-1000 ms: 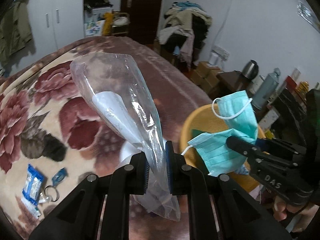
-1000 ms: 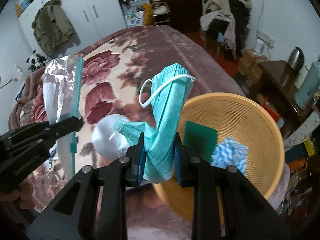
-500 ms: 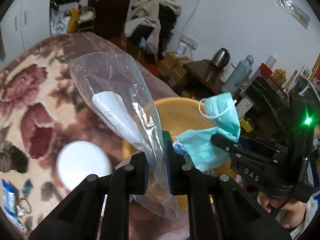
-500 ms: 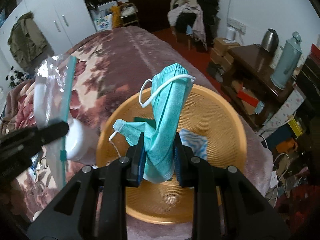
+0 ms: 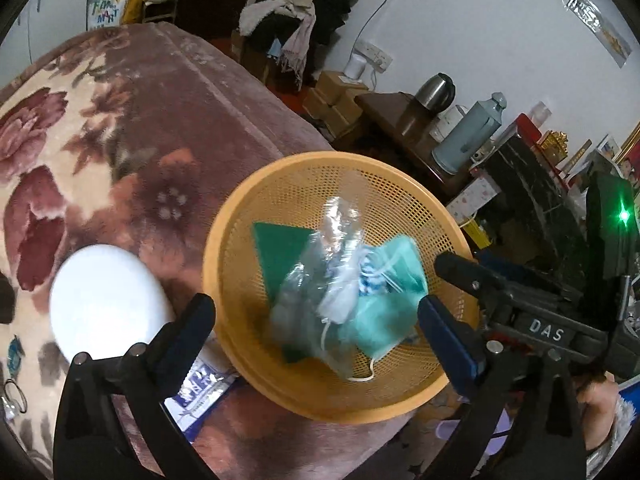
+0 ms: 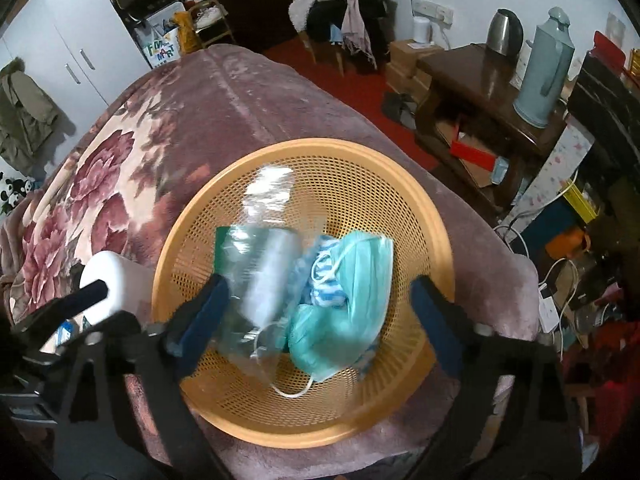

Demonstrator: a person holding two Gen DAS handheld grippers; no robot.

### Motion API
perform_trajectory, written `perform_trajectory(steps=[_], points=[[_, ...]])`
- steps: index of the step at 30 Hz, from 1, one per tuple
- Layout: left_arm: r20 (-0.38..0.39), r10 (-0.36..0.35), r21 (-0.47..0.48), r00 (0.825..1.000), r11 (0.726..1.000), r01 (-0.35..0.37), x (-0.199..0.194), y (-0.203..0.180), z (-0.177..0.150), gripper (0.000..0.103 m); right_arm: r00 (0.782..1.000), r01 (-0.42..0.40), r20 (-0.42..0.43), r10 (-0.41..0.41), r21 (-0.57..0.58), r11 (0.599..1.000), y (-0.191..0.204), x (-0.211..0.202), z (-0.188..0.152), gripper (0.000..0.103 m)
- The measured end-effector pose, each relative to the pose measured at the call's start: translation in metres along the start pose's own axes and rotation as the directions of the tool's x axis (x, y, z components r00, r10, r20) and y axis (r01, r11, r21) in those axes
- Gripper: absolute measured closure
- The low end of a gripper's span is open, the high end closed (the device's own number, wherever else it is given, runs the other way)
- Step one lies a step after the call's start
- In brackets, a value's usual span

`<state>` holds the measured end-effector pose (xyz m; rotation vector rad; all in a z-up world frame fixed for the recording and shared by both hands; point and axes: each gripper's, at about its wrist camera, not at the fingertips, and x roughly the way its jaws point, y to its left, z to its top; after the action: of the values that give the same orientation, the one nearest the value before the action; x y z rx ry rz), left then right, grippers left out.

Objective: Organize soft objects
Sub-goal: 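Lower the bag and mask into the orange basket and open both tools, then move both tools away from the basket over the remaining items on the bedspread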

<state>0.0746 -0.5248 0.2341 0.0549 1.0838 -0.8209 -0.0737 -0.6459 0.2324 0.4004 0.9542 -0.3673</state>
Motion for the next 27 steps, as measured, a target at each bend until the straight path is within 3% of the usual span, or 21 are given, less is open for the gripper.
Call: perform_trajectory(steps=[8,16,27], points=[[0.004,0.076,0.037,0.997,0.996,-0.076,-0.003,-0.001,0.0,0.001,0.996,0.086,-0.011,-0.087,-0.047,0.995,-0.001,0.004,-0.006,0.0],[0.0,0.075,0.038,0.997,0.996,-0.075,-0.004,-0.002,-0.001,0.001,0.991,0.133,-0.024,-0.134,-0.045,0.99,-0.005,0.004,-0.01,0.0],[0.003,0.081,0.039,0.997,0.996,-0.081,-0.007,0.001,-0.004,0.001,0.993,0.11,-0.03,-0.111,-0.041,0.993,-0.005,0.004,-0.016,0.0]])
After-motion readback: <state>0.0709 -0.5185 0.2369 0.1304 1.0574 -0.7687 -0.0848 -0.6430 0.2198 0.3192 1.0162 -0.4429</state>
